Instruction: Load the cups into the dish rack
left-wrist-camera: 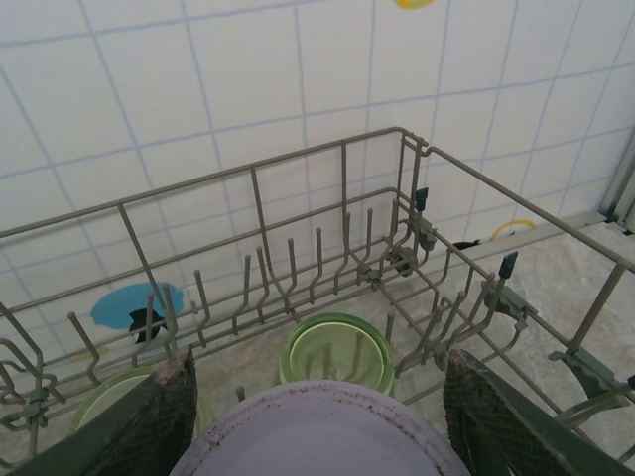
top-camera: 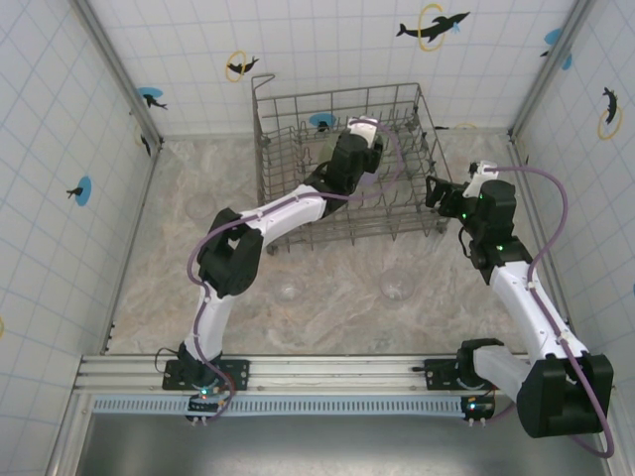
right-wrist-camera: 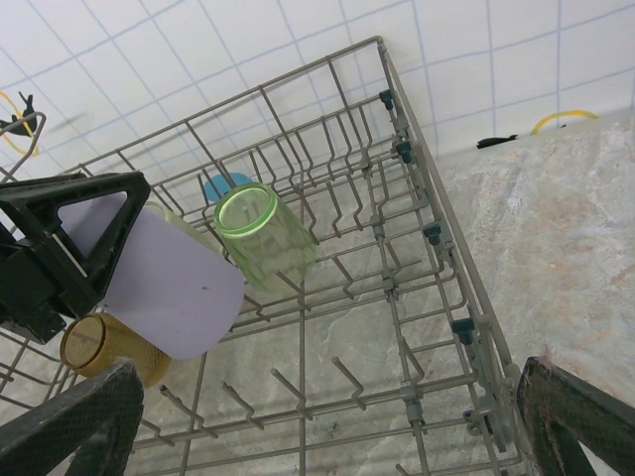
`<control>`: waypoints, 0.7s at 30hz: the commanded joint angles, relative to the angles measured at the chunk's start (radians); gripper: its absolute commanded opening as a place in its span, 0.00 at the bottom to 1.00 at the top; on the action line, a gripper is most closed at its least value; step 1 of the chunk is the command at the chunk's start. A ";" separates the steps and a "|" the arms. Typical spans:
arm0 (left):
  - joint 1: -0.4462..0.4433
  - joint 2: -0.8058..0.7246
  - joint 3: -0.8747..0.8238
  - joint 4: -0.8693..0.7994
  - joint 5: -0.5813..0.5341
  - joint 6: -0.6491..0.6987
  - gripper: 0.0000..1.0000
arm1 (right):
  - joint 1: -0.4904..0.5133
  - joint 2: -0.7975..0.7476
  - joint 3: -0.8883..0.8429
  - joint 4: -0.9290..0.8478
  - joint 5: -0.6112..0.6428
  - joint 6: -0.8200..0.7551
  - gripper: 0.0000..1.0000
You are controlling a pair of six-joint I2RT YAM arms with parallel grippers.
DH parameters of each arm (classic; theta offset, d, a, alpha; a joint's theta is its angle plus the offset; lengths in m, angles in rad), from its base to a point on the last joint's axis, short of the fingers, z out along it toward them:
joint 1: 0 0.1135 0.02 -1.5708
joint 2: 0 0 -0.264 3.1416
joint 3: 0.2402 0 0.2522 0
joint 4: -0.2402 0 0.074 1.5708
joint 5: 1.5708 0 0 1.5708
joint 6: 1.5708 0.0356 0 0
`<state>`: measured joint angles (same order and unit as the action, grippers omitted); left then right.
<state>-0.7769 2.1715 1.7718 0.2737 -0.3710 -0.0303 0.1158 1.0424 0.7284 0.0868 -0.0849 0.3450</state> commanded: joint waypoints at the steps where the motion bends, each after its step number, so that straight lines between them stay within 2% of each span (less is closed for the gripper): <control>1: 0.019 0.035 0.033 0.007 0.002 -0.028 0.00 | -0.007 -0.006 -0.019 0.050 -0.013 0.017 1.00; 10: 0.030 0.063 0.006 0.032 0.040 -0.069 0.02 | -0.007 -0.006 -0.021 0.054 -0.018 0.028 1.00; 13: 0.031 0.078 0.008 0.034 0.040 -0.073 0.13 | -0.006 -0.005 -0.024 0.057 -0.022 0.033 1.00; 18: 0.030 0.079 -0.013 0.044 0.008 -0.079 0.52 | -0.006 -0.010 -0.024 0.051 -0.022 0.031 1.00; 21: 0.030 0.066 -0.039 0.071 0.008 -0.091 0.65 | -0.006 -0.014 -0.025 0.050 -0.019 0.029 1.00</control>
<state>-0.7563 2.2387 1.7573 0.3012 -0.3458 -0.0978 0.1158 1.0420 0.7250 0.0975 -0.1028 0.3706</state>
